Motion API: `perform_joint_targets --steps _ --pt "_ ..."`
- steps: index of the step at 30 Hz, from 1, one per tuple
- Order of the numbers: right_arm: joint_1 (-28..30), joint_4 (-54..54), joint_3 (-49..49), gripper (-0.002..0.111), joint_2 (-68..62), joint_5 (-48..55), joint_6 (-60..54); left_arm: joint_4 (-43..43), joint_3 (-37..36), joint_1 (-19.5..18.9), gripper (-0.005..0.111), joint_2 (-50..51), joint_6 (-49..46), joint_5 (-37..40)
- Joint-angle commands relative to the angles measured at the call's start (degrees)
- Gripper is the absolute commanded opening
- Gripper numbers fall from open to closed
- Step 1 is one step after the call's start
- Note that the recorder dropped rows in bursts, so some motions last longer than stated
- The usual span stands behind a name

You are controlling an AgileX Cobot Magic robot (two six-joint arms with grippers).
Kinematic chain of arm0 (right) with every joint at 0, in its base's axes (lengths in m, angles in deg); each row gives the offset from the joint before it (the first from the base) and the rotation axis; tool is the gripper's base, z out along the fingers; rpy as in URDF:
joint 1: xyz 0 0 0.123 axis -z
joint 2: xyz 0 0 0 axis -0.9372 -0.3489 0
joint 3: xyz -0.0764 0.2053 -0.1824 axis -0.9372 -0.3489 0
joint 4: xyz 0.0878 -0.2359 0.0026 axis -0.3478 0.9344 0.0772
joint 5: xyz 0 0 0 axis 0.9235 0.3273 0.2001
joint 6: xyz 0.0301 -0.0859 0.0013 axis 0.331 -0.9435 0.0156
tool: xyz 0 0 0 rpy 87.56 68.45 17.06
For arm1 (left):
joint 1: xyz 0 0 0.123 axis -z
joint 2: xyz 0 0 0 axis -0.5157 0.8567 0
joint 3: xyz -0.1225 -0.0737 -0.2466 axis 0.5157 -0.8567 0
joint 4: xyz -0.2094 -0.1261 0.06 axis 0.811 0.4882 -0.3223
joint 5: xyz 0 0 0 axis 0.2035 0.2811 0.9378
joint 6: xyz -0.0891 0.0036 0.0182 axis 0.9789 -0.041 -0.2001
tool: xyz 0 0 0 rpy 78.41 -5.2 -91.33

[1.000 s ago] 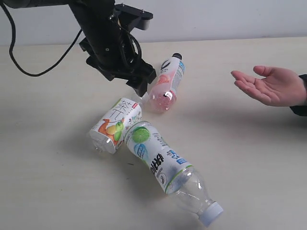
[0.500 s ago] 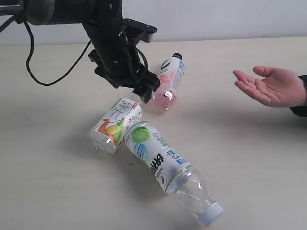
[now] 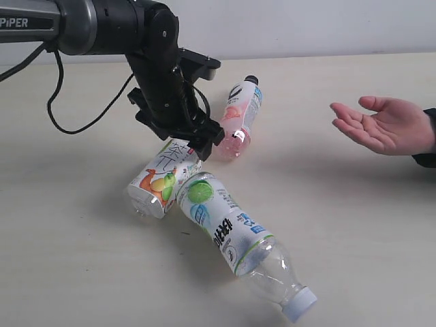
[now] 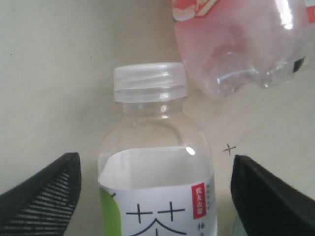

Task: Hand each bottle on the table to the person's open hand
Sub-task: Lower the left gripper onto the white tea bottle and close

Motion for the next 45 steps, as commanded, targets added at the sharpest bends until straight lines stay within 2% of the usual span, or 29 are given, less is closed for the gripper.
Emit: perform_joint_targets --steps 1,22,25,29,37,41,45 --pt "-0.06 0.00 -0.24 0.000 0.39 -0.72 0.02 0.39 0.27 -0.12 0.079 -0.17 0.17 -0.28" --pt "-0.06 0.00 -0.24 0.000 0.39 -0.29 0.02 0.27 0.27 -0.12 0.079 3.79 1.54 -0.51" --pt "-0.06 0.00 -0.24 0.000 0.39 -0.29 0.02 0.27 0.27 -0.12 0.076 3.78 1.69 -0.51" --pt "-0.06 0.00 -0.24 0.000 0.39 -0.29 0.02 0.27 0.27 -0.12 0.061 3.78 1.69 -0.09" --pt "-0.06 0.00 -0.24 0.000 0.39 -0.29 0.02 -1.84 0.27 -0.12 0.015 3.78 1.69 2.20" --pt "-0.06 0.00 -0.24 0.000 0.39 -0.29 0.02 -4.08 0.27 -0.12 0.001 3.78 3.90 3.05" --pt "-0.06 0.00 -0.24 0.000 0.39 -0.29 0.02 -8.28 0.27 -0.12 0.000 3.67 7.89 3.05"
